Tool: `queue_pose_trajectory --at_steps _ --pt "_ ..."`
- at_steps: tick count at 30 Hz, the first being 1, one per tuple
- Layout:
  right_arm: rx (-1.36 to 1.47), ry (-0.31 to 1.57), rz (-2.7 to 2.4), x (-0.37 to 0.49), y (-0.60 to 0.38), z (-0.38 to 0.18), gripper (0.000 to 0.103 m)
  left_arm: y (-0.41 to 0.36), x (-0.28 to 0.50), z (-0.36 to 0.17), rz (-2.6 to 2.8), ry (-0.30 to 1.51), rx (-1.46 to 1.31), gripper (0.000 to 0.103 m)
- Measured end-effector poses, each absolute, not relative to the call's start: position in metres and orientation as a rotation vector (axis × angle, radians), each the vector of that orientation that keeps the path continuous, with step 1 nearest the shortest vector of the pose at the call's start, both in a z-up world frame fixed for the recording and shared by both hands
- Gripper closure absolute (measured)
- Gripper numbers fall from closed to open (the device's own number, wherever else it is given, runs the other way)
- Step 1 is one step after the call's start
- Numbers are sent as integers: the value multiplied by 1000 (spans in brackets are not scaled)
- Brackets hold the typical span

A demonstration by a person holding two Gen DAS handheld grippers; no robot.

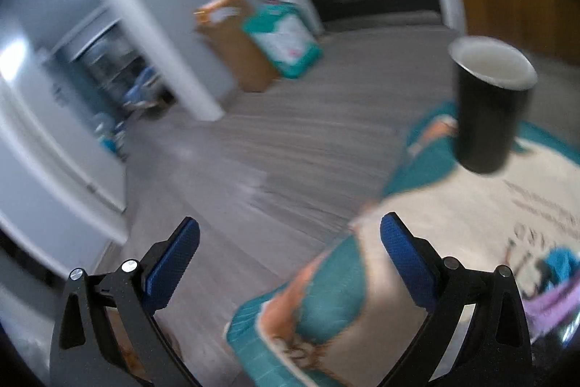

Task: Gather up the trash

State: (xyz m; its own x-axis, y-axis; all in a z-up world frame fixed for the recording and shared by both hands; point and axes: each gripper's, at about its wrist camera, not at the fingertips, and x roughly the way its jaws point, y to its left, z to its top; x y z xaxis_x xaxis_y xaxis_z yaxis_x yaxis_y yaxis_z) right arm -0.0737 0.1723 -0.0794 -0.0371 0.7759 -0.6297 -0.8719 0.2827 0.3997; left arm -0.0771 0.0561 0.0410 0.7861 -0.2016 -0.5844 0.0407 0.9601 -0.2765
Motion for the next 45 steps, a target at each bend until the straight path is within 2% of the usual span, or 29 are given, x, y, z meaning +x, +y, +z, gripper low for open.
queue_pose_trajectory --at_steps 5,10,14,16,19,21,26,30,34,41,45 --pt "-232 836 1311 -92 187 -54 4 60 -83 42 -336 604 -378 6" --pt "-418 972 1167 -68 156 -49 4 51 -63 61 -621 508 -407 6" --pt "-627 1113 915 -39 69 -81 4 15 -37 61 -838 545 -431 6" --pt "-627 1199 808 -23 23 -94 4 -1 -30 65 -891 532 -386 6" --pt "-481 1365 709 0 -43 -101 4 -21 -13 64 -905 536 -345 6" --pt "-363 1403 666 10 -79 -90 4 -29 -4 61 -898 545 -347 6" --pt "-156 1319 615 18 -149 -56 4 -31 0 67 -896 564 -386 6" --pt "0 1227 682 39 -156 -40 4 -6 -21 88 -886 521 -357 6" --pt "241 1217 719 59 -170 -35 4 18 -34 95 -813 501 -349 6" --pt "340 1100 538 58 -185 -10 4 71 -46 86 -699 470 -395 6" --pt "326 1070 504 43 -190 4 4 76 -47 59 -684 577 -347 6"
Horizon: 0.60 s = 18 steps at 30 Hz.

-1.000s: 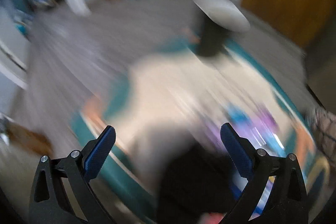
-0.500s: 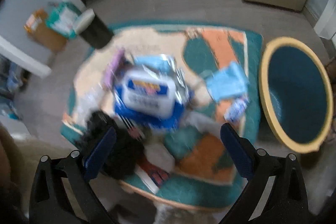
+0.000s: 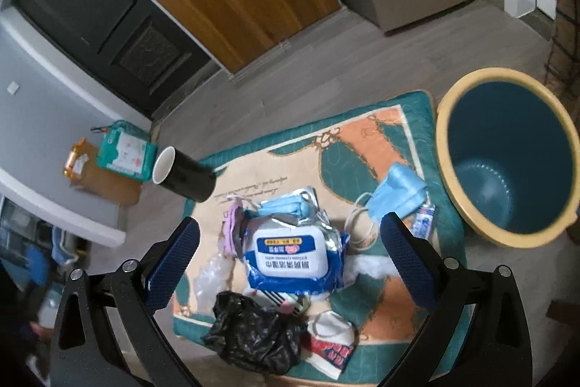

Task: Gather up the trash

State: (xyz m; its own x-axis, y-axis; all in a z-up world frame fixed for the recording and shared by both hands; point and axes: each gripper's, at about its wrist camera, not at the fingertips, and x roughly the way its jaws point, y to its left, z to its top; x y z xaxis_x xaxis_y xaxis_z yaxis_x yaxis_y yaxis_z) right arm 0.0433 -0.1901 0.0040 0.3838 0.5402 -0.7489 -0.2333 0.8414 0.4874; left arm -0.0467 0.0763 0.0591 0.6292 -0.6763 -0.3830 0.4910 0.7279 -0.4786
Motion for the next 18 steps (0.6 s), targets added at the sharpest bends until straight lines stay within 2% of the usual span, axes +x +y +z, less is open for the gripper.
queue_pose_trajectory --at_steps 2,4,7,12,16,18 --pt "329 1054 486 33 -194 9 4 74 -36 41 -665 685 -324 6" --pt "293 1029 473 23 -198 11 4 73 -27 39 -633 717 -339 6" --pt "189 994 442 9 -201 5 4 68 -16 55 -597 696 -443 6" --pt "104 957 423 -4 -225 -20 4 49 -16 96 -548 559 -591 6" --pt "-138 864 425 -20 -237 -21 4 19 -10 93 -260 457 -296 6" --pt "-172 784 420 -27 -250 -12 4 12 19 72 -81 527 -183 6"
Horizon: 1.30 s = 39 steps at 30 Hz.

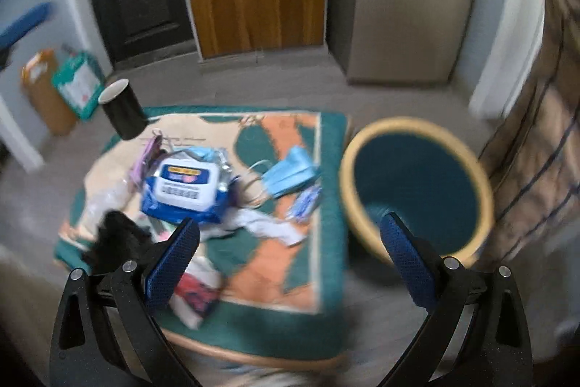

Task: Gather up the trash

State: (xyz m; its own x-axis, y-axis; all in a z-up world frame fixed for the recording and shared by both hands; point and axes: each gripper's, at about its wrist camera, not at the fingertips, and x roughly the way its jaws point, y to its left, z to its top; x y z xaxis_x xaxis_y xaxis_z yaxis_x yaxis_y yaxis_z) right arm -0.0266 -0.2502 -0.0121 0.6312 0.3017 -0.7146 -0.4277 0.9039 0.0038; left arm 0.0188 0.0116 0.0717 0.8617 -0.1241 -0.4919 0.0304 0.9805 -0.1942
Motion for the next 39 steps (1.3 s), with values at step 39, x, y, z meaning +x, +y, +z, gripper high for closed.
queue_pose_trajectory --at_steps 39 --pt "171 939 79 -13 -355 -55 4 2 67 -45 236 1013 -368 6"
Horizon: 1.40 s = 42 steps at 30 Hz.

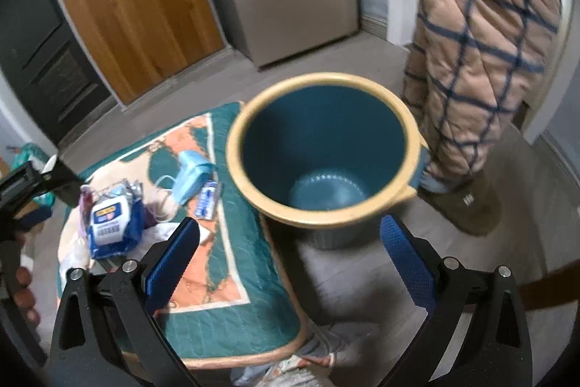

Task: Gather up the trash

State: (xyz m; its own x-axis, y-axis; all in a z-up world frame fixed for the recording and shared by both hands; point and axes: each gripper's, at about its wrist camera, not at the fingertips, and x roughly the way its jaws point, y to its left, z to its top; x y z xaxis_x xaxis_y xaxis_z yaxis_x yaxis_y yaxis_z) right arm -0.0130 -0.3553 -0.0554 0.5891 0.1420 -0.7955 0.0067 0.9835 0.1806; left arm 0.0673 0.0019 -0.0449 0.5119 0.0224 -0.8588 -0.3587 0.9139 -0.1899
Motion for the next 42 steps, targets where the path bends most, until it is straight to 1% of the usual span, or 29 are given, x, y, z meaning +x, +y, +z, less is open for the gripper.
queue_pose_trajectory --at_steps 4,8,11,15,16,22,28,35,42 --pt "155 959 52 -16 -354 -61 4 -2 63 -47 242 1089 -412 6" --pt "189 961 68 -24 -348 -67 4 2 54 -45 176 1126 -564 6" --pt "345 1001 48 -28 -352 -79 4 8 44 -49 142 1166 -690 6" --pt "641 1062 21 -36 -365 -101 4 24 32 -60 127 1213 -872 6" --pt "662 1074 24 -36 -365 -103 4 26 31 -62 136 1217 -888 6" --pt "856 1095 26 -34 -393 -113 4 25 35 -71 142 1255 -918 6" --pt "1037 1207 -46 -40 -414 -146 4 -4 47 -78 78 1313 -875 6" --pt "1032 1217 7 -39 -412 -145 4 -28 54 -88 65 1358 -826 6" --pt "1064 1235 3 -39 -418 -150 4 -32 55 -92 65 1370 -805 6"
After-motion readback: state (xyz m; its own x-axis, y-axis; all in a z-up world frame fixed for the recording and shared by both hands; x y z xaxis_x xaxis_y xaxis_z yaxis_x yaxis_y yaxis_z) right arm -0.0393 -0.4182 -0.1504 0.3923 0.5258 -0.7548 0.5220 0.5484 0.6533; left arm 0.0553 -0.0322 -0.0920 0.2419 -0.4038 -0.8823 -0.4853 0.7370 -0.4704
